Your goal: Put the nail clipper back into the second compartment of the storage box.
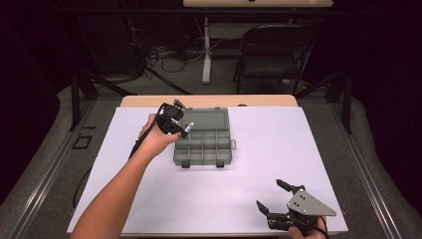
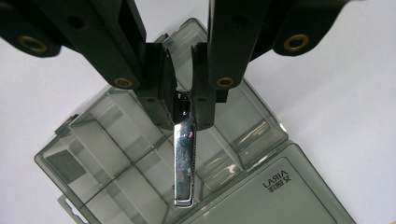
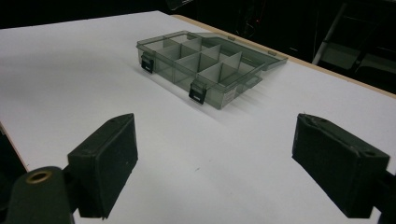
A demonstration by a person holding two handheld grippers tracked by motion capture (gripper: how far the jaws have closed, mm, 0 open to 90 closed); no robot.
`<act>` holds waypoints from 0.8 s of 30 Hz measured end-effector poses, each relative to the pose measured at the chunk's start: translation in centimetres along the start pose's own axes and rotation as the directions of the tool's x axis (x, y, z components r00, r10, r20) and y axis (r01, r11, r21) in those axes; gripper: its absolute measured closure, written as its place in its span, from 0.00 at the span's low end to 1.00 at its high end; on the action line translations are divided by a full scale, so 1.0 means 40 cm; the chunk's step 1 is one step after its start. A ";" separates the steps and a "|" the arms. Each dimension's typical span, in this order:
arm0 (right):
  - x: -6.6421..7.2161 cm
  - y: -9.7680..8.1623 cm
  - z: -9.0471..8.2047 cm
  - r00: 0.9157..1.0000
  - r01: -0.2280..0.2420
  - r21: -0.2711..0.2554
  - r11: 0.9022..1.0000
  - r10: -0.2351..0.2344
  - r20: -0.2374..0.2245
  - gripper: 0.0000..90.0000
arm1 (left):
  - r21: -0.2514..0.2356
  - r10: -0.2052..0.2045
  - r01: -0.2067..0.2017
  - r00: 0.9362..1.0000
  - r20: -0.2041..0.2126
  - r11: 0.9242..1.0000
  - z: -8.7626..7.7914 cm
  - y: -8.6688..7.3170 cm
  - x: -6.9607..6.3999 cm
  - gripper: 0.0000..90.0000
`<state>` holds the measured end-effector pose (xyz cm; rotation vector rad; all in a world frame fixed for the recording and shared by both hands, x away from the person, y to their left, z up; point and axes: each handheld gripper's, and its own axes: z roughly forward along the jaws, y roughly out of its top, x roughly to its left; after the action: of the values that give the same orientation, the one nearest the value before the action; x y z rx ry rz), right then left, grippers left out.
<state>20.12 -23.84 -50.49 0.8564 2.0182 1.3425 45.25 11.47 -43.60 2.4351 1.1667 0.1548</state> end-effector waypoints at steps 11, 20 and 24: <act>0.000 0.000 0.000 1.000 0.001 0.001 1.000 -0.001 -0.001 0.15 | -0.003 -0.021 0.021 1.000 -0.009 1.000 0.029 0.012 -0.001 0.89; -0.002 0.000 -0.002 1.000 -0.001 0.000 1.000 0.001 0.000 0.15 | 0.009 -0.033 0.033 0.999 -0.020 0.999 0.057 0.021 -0.009 0.89; -0.002 0.000 -0.002 1.000 0.000 0.000 1.000 0.000 -0.001 0.15 | 0.020 -0.031 0.031 0.999 -0.022 0.999 0.070 0.024 -0.011 0.89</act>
<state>20.11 -23.94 -50.45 0.8558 2.0190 1.3438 46.44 9.68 -45.66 2.4367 1.2205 0.1610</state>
